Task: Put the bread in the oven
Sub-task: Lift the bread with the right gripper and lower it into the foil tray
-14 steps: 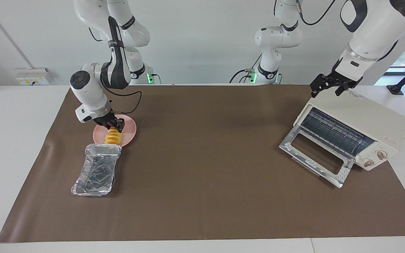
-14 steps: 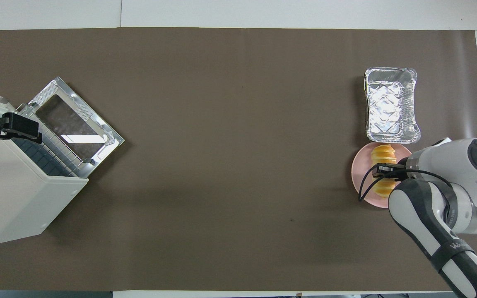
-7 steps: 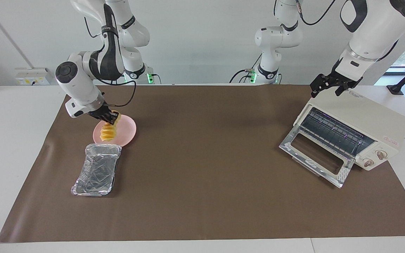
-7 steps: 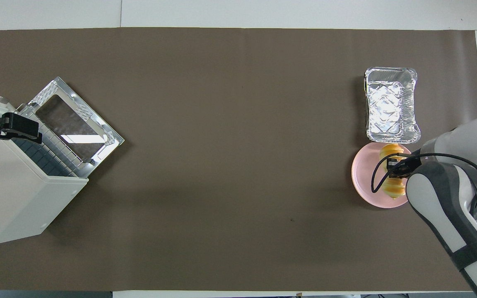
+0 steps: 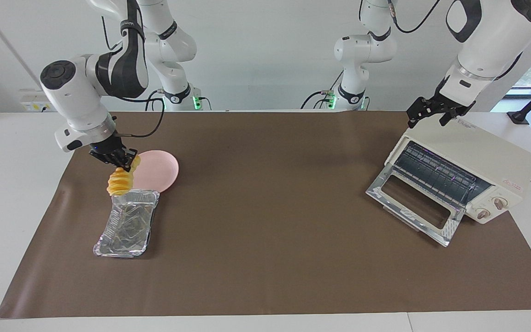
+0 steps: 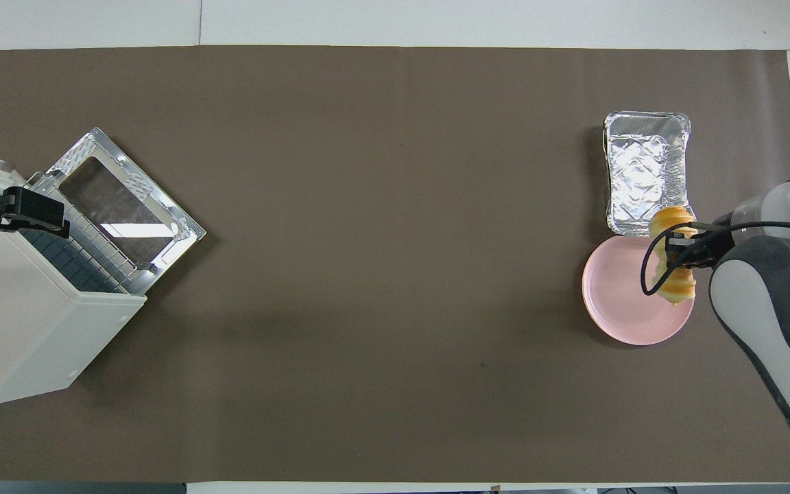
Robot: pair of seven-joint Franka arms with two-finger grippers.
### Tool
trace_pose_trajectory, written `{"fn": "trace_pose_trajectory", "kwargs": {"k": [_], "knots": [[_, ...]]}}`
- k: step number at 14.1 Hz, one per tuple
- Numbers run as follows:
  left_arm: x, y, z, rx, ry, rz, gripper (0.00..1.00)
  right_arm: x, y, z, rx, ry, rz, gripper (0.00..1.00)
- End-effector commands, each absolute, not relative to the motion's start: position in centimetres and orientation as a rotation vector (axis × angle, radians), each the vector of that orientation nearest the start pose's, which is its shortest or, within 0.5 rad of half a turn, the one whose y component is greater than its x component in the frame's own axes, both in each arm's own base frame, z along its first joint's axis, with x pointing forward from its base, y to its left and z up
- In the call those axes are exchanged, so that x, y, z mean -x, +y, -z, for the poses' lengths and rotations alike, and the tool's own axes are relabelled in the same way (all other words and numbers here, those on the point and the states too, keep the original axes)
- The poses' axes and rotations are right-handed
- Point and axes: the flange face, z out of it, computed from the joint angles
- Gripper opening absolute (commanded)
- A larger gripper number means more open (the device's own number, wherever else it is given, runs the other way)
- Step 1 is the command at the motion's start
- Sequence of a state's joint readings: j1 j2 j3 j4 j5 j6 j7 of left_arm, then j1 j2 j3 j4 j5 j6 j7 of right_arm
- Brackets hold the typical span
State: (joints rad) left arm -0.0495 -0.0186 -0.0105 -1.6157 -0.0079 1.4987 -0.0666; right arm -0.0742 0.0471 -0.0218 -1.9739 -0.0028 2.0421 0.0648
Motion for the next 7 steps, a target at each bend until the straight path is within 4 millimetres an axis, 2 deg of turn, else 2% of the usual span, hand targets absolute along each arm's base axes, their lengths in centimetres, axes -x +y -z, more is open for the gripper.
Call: {"fn": "trace_pose_trajectory", "kwargs": {"k": [1,4,7], "knots": [[-53.3,-3.1,-61.4,3.149,-0.011,-0.151,1.0,-59.6,-7.4,-43.3,3.151,0.205,0.042,0.21],[-53.3,-3.1,-61.4,3.149,-0.014,-0.151,1.0,-62.6,-7.7,-43.2,3.153,0.203,0.076,0.25],[-53.3,-3.2,-61.4,3.149,-0.011,-0.151,1.0,-64.7,-7.8,-40.8,3.147,0.204,0.062,0.25]]}}
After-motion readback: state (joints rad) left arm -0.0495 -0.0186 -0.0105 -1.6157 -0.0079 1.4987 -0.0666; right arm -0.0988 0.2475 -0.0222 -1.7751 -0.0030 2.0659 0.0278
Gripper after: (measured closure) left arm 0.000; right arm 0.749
